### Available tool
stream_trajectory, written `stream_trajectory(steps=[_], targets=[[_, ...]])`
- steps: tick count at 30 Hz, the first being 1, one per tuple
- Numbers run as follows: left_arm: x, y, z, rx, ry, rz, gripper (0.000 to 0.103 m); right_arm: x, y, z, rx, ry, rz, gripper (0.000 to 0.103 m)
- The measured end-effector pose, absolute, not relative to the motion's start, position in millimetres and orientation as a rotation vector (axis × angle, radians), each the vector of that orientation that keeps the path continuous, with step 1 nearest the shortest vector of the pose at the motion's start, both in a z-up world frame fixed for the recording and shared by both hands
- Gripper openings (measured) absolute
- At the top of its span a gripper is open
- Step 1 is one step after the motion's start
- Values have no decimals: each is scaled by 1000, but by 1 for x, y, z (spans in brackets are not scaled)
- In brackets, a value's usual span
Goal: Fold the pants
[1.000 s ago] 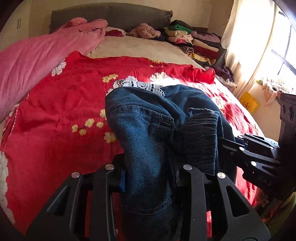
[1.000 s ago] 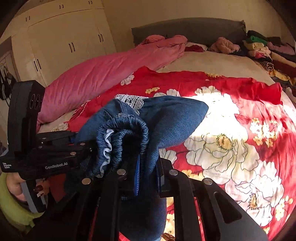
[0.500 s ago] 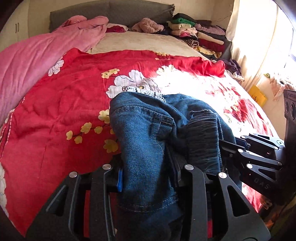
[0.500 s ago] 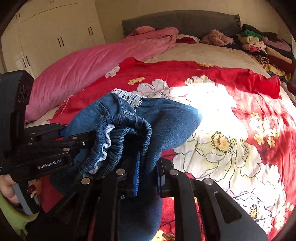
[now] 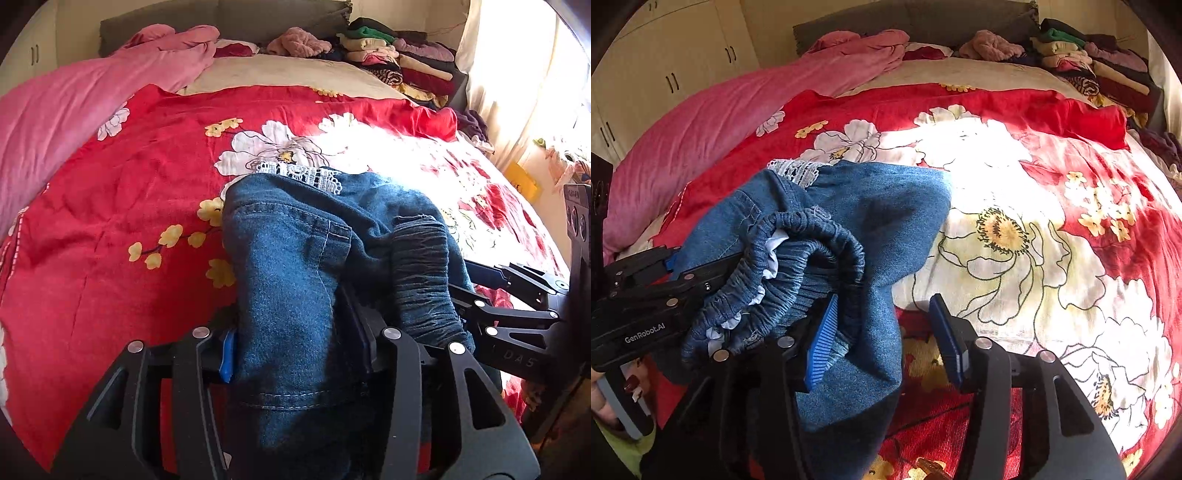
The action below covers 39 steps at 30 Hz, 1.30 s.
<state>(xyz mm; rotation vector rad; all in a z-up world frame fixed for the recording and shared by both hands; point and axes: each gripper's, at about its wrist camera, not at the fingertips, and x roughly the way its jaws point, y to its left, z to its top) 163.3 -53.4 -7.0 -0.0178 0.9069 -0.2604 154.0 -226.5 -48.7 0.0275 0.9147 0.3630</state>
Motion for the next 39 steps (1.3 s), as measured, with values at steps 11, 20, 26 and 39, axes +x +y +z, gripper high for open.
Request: stream_trajectory(steps=[11,20,26,39], targets=[[138,-46,20,-53,849,-263,68,121,-250,-8,65,773,253,86],[95,-40,64,-42,735,-246,93,73,-258,43,78,587,235,98],[68,-34,80,-34,699,-244,93,40,-255,61,60,545,255,98],[24,-18,62,-22,729,-202,93,-14,-253,40,42,577,260,99]])
